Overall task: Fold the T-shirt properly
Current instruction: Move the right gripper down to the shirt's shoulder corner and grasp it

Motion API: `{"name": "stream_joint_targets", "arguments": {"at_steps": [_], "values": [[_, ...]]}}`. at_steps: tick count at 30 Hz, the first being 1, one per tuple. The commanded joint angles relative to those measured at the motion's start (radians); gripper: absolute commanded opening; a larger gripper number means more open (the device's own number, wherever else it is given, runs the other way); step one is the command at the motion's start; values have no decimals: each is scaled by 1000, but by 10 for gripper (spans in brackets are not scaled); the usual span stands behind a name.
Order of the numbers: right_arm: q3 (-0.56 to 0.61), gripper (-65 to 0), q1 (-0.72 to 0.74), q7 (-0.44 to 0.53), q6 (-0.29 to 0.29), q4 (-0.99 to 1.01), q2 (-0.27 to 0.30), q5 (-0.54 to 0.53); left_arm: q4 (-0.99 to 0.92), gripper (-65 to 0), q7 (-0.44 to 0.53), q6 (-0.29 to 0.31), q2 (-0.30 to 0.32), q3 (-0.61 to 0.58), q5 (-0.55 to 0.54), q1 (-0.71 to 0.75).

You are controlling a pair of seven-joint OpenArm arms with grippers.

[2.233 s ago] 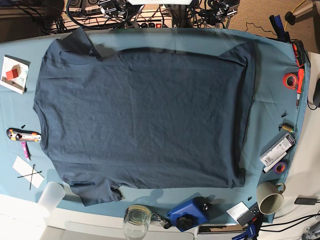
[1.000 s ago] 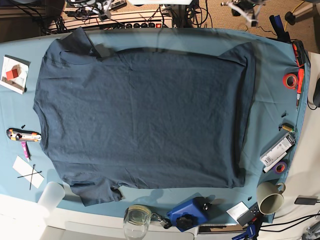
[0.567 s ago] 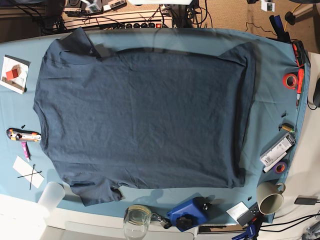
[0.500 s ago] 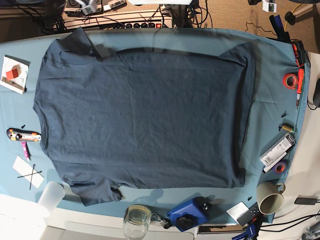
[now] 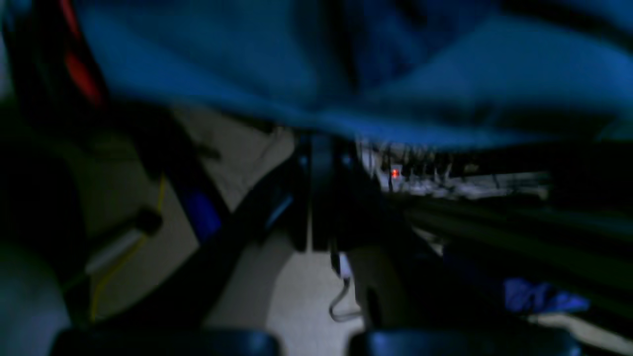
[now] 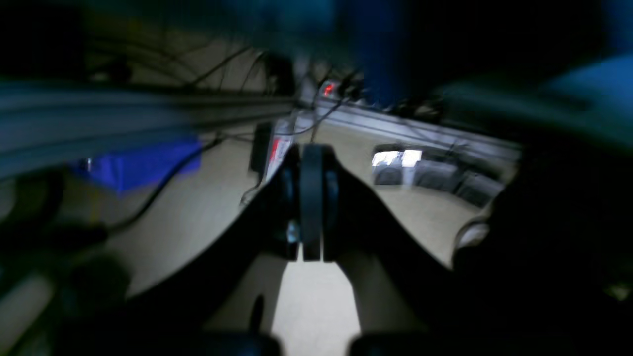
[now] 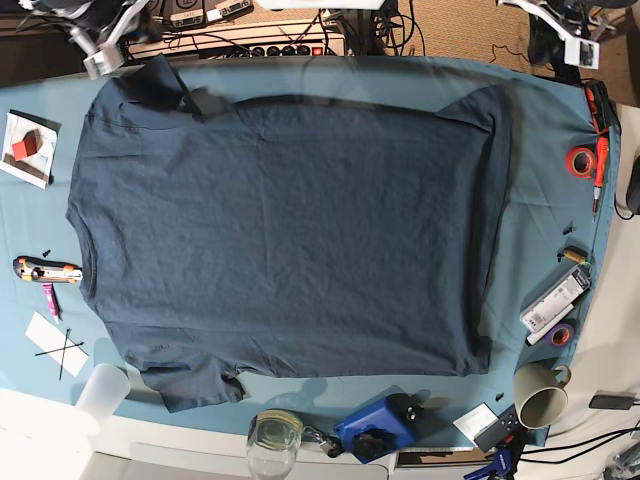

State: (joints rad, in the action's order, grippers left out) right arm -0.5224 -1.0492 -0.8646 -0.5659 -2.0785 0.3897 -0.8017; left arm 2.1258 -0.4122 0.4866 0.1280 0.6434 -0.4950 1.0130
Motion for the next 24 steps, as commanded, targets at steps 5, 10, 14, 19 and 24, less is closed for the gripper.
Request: {"name": "stream_joint_targets", "arguments": {"at_steps": [5,10,14,19,24], "values": [[-109,-650,-12,16,-13,-103,-41,-13,47,-650,16,12,5,6,-23,15],[-147,-394,-12,26,-105,-142,-87,-26,47,-650,16,13,6,6,-23,15],[-147,-335,-11,17,-103,-142,-127,-61,47,-650,16,12,6,6,-23,15],[-147,-335,50,-47,-103,-121,-146,-62,47,-650,16,13,23,6,-23,14],[-147,-335,151,-52,-103,4,-146,-63,47,-650,16,12,22,6,-23,15]]}}
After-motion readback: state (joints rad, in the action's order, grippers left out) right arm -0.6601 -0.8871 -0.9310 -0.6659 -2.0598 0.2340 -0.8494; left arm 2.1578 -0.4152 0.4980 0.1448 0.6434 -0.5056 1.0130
